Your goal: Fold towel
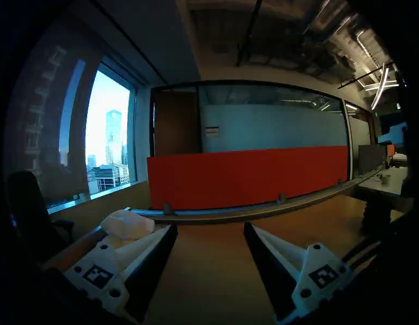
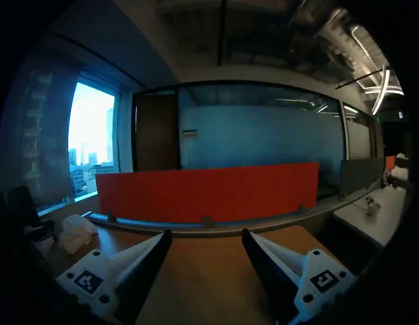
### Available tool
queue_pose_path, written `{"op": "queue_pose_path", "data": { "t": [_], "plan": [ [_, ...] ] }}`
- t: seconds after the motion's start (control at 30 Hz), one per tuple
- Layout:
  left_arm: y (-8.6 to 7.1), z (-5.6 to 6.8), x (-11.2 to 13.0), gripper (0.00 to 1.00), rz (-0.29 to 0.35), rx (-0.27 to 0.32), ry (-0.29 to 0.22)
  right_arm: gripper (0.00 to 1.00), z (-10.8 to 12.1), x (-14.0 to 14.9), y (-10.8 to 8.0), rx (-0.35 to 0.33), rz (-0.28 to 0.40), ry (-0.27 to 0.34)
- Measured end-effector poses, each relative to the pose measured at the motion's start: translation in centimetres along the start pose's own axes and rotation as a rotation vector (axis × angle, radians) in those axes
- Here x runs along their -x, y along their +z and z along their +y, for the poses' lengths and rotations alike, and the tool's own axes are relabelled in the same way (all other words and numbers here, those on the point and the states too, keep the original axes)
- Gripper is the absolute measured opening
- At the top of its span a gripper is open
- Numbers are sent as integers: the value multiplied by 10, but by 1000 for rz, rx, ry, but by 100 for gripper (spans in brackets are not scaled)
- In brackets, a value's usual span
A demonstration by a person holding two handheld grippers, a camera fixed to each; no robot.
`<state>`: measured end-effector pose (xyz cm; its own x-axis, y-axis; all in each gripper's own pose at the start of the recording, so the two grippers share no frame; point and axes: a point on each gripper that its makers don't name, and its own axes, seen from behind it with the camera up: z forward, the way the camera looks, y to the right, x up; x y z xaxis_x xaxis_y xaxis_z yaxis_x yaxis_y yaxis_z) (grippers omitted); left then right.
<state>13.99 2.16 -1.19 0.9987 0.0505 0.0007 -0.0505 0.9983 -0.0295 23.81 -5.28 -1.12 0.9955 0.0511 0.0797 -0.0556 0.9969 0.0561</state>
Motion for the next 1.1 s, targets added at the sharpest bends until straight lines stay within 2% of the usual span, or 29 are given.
{"op": "queue_pose_path", "data": {
  "t": [0.27,0.67,1.1],
  "plan": [
    [-2,-8,44,90,14,-16,-13,100,-4,14,-5,2,19,-23],
    [0,-21,99,90,22,-30,-69,100,-12,51,-4,13,5,-77],
    [7,-19,130,90,21,-43,-68,100,-22,74,3,-3,-9,-92]
  ]
}}
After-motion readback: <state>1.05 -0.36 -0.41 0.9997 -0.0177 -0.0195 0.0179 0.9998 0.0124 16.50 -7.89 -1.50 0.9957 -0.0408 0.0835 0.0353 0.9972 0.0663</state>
